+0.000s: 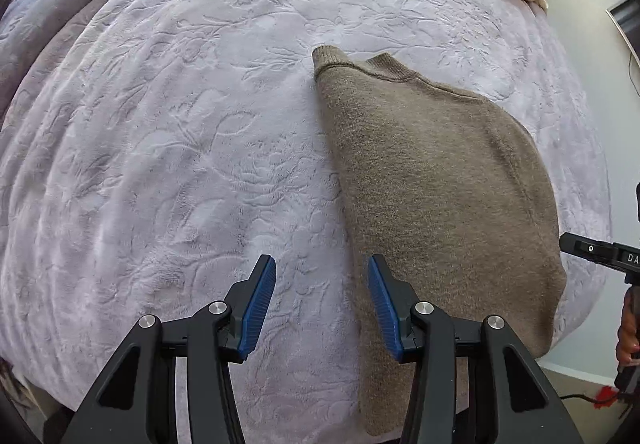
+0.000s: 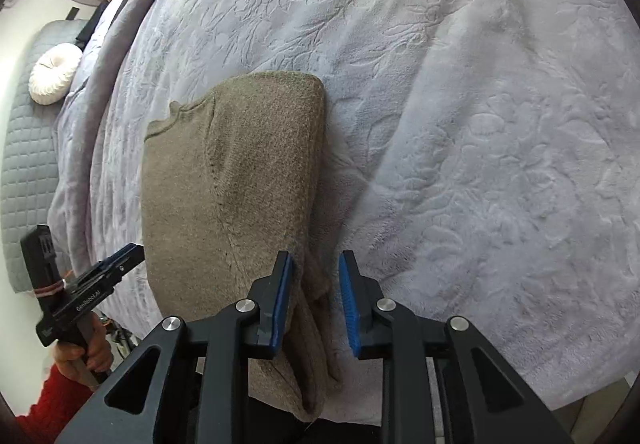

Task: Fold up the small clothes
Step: 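Open the right tool and withdraw it from the folded sweater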

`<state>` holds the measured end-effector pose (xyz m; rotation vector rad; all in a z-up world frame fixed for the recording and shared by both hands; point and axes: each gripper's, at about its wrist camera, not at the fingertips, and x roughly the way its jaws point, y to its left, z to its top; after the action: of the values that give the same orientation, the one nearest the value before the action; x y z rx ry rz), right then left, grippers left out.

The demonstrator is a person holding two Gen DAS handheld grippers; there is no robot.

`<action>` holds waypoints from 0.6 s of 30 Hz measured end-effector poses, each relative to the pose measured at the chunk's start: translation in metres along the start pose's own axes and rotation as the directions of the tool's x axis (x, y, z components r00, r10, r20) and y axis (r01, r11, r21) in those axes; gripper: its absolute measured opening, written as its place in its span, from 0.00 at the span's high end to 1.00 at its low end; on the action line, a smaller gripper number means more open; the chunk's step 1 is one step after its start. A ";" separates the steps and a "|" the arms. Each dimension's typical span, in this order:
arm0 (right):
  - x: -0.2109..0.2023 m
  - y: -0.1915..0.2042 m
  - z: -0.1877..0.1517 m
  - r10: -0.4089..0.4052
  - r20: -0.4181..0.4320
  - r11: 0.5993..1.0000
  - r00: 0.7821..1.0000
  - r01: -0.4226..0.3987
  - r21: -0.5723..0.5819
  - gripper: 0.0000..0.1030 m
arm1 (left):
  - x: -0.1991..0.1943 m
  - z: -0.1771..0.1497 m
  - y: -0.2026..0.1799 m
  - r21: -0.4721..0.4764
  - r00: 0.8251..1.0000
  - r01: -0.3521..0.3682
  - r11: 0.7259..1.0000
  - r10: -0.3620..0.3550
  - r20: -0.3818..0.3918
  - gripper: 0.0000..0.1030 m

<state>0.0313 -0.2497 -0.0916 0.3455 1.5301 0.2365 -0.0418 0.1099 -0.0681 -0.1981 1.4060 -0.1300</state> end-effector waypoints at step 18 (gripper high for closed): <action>-0.023 0.060 -0.051 -0.176 0.068 0.978 0.982 0.183 -0.103 0.22 | -0.040 -0.025 -0.051 0.016 0.994 -0.111 0.994 0.111 0.012 0.00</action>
<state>-0.0160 -0.1985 -0.0489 0.1258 1.4745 0.1649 -0.0716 0.0674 -0.0224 -0.1066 1.4011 -0.0489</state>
